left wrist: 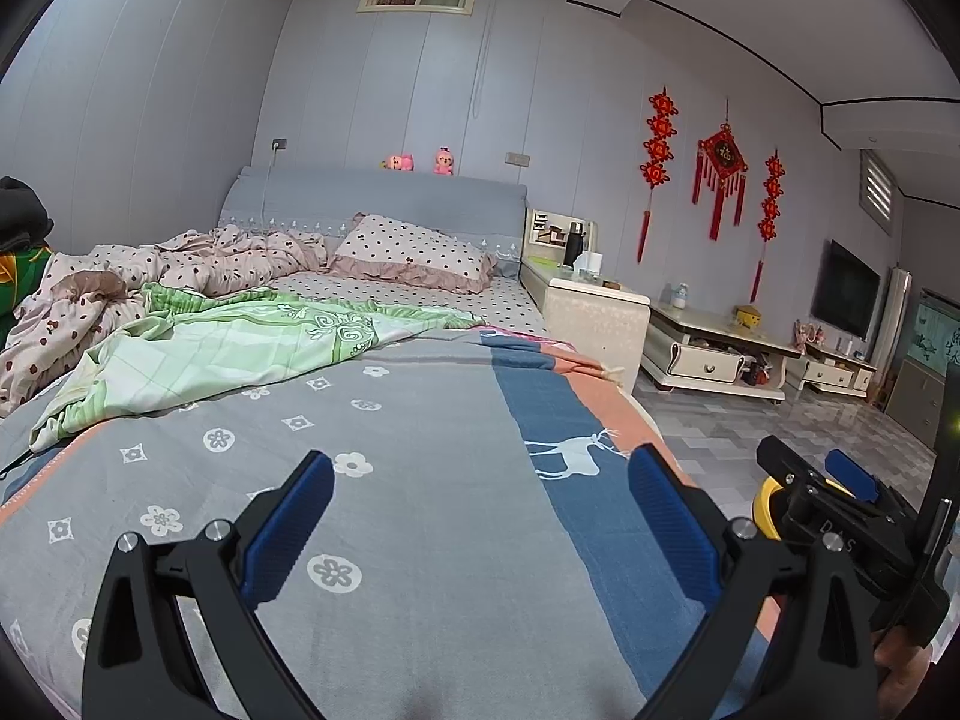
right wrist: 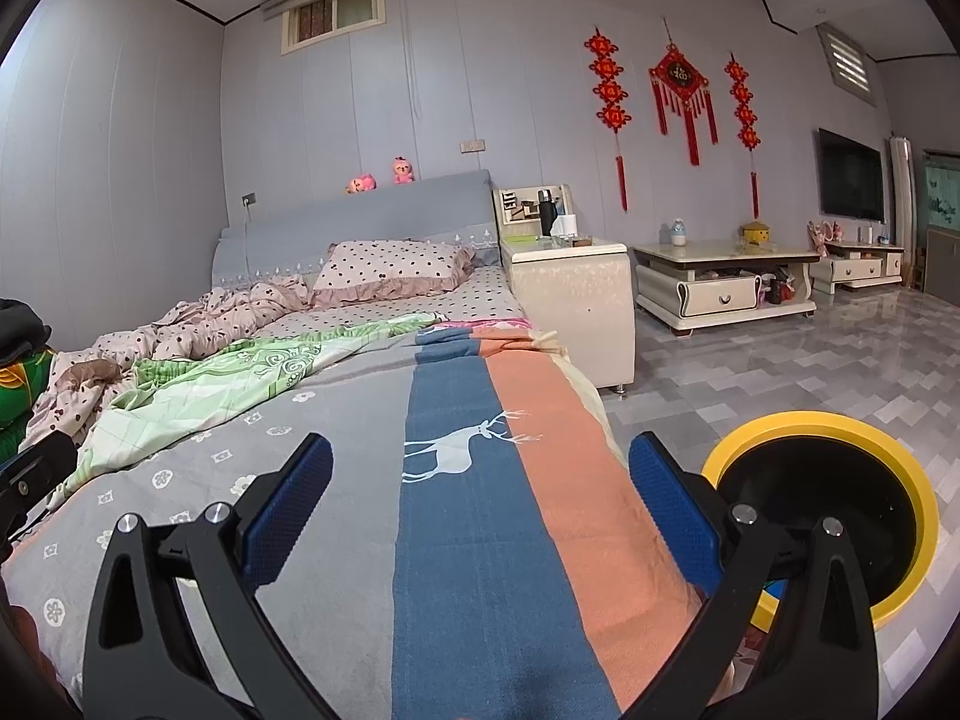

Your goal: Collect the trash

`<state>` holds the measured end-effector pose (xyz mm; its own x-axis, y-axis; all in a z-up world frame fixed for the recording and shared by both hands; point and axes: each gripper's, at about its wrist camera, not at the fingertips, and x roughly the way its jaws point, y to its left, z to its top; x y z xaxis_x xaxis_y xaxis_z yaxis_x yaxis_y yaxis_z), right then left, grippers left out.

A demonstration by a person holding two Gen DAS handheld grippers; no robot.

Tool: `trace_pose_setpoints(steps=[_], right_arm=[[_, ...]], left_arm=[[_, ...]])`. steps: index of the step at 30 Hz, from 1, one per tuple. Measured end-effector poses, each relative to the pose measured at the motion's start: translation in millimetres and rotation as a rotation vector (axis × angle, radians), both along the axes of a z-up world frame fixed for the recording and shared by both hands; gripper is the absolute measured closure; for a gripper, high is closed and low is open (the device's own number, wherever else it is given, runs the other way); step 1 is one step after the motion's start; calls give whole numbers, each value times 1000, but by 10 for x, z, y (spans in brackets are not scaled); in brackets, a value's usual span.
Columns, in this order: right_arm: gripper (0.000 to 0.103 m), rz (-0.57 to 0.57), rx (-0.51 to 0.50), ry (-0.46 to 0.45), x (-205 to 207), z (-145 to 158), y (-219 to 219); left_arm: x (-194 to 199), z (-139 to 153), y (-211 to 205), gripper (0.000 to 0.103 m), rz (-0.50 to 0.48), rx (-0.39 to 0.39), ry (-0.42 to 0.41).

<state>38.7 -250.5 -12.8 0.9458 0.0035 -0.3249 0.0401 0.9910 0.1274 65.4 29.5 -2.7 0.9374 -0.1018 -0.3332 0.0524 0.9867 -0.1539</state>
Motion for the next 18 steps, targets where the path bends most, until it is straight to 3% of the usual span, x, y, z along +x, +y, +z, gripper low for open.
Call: trace_pose_setpoints(steps=[18], right_arm=[[8,-6,7,25,41,-64,-33]], left_arm=[[1,-32,5,8,-2,-4,4]])
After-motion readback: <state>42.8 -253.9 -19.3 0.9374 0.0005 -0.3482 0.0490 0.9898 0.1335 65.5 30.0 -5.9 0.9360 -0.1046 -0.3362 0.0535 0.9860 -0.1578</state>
